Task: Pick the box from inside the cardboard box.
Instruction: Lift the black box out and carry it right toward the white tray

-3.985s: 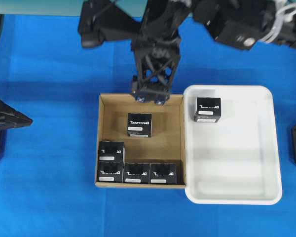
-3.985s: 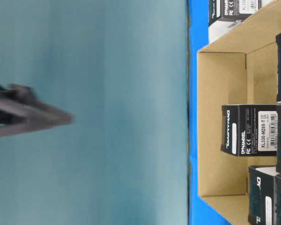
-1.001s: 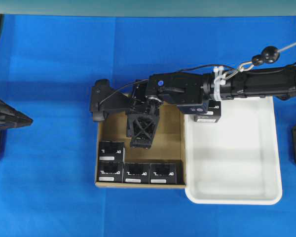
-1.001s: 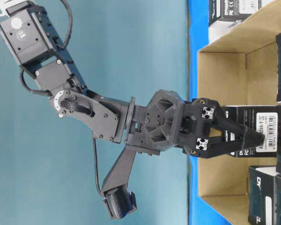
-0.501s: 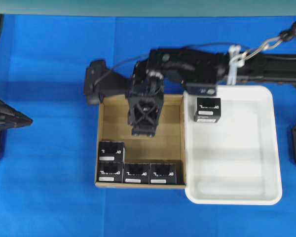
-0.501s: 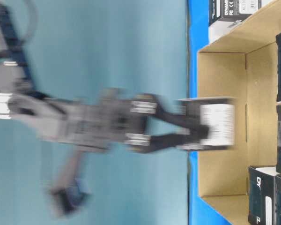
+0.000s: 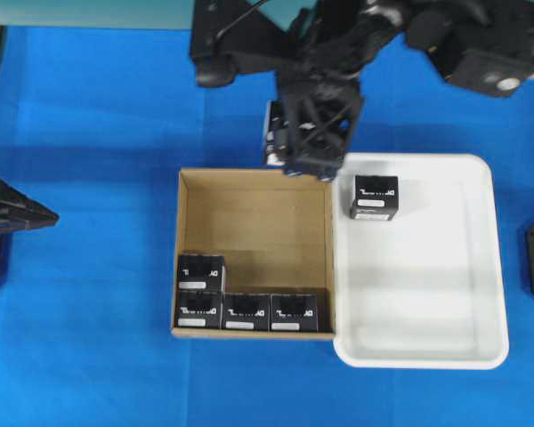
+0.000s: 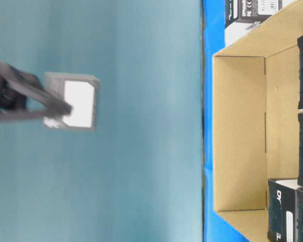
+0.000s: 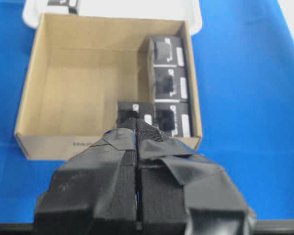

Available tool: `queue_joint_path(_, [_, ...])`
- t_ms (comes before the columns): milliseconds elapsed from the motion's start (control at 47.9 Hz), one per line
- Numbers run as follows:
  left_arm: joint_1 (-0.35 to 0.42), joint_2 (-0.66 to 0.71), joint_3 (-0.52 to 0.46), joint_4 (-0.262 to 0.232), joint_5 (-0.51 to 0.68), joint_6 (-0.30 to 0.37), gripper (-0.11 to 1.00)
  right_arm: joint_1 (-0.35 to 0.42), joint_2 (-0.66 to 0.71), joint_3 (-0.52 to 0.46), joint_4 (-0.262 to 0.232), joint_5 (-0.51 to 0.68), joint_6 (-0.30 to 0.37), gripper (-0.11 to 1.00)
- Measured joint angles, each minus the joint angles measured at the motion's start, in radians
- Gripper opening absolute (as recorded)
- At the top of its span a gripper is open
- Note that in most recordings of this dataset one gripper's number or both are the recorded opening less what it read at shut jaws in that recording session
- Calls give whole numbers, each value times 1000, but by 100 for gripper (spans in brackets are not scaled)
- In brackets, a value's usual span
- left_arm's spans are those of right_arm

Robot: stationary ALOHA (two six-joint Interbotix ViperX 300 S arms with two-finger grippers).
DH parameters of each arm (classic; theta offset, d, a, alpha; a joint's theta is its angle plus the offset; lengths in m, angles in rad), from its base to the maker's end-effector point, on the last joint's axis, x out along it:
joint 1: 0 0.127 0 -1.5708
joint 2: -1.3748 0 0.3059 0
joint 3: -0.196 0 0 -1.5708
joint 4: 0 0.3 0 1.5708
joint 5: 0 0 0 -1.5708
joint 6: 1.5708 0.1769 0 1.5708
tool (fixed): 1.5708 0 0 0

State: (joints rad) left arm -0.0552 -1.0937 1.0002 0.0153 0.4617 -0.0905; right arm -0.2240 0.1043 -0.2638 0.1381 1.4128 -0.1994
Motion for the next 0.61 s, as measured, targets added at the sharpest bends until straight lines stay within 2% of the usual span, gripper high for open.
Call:
queue_joint_path(209, [0,0,0,-2,3,0,-7,-29,-66,2,-6,84,-9,62])
queue_joint_path(376, [0,0,0,-2,3,-2,-7,-49,-117,29,-6,107,-26,62])
queue_joint_path(605, [0,9,0,0,3,-3,-7,-89,-209,167,-8,110,-35,62])
